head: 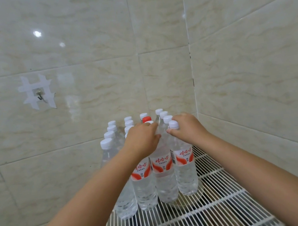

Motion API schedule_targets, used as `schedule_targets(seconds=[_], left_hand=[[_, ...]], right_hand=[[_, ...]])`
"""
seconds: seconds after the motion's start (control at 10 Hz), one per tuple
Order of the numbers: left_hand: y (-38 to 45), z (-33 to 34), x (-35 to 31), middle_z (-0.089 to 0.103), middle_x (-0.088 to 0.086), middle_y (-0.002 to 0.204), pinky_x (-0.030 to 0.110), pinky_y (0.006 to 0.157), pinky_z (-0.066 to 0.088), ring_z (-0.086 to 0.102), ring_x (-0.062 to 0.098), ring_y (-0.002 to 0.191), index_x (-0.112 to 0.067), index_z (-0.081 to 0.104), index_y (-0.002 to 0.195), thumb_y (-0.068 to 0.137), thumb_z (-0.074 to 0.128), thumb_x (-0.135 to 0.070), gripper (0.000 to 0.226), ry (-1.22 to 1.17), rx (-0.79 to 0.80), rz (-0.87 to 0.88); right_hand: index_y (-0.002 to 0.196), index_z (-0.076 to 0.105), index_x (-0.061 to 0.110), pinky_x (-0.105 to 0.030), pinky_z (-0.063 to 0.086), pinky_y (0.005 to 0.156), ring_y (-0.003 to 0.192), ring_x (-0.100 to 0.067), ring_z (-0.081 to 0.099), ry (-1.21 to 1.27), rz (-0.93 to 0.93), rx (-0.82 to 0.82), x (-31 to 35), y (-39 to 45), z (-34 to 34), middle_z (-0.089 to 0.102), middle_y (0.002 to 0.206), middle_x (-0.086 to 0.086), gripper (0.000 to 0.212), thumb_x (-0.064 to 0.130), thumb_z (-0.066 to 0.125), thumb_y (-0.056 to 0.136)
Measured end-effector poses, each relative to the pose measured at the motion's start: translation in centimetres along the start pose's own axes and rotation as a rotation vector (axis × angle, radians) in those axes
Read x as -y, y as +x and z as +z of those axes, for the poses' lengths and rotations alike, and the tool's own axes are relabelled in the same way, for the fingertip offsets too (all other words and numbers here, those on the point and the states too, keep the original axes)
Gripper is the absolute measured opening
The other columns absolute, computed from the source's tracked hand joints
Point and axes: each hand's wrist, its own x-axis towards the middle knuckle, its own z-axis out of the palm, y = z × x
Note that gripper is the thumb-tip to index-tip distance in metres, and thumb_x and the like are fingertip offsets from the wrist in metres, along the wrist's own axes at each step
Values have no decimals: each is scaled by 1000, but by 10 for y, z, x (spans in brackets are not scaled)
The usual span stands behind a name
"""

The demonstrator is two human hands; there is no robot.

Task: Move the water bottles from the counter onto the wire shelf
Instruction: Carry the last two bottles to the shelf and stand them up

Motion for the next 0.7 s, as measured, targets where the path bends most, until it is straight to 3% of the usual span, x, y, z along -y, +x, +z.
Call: schedule_targets(seconds=[0.2, 0.4, 0.5, 0.6, 0.7], left_hand=[[-6, 5, 7, 60, 8, 122, 37, 89, 43, 55, 27, 107, -12, 46, 125, 100, 37, -25, 30, 8, -19, 30], [-6, 7, 10, 60, 9, 121, 35, 91, 42, 52, 26, 109, -13, 49, 125, 101, 30, -29, 35, -35, -25, 17], [-10, 6, 14, 37, 14, 147, 38, 113, 24, 28, 30, 138, -15, 35, 141, 102, 21, -34, 46, 2, -45, -57], [-18, 14, 17, 5, 13, 159, 39, 120, 2, -1, 28, 147, -14, 10, 150, 101, 19, -39, 55, 32, -64, -202], [-27, 34, 21, 0, 21, 157, 36, 119, 1, 0, 32, 147, 3, 5, 147, 101, 21, -39, 65, 8, -90, -248]], right_hand=[[104, 58, 2, -26, 32, 72, 98, -33, 53, -18, -7, 53, -2, -5, 1, 42, 91, -8, 21, 14, 51, 88], [115, 55, 5, -26, 33, 75, 101, -29, 52, -22, -9, 5, -3, -5, 6, 54, 111, -17, 28, 17, 52, 89], [114, 54, 5, -25, 33, 75, 102, -29, 51, -25, 3, -19, -2, -7, 4, 54, 111, -17, 28, 17, 51, 89], [113, 53, 4, -26, 33, 75, 103, -29, 51, -17, 11, -8, -2, -8, 9, 54, 113, -17, 27, 18, 51, 90], [126, 45, 10, -34, 40, 87, 112, -28, 49, -54, 12, 30, -2, -9, 3, 51, 123, -14, 41, 31, 50, 91]])
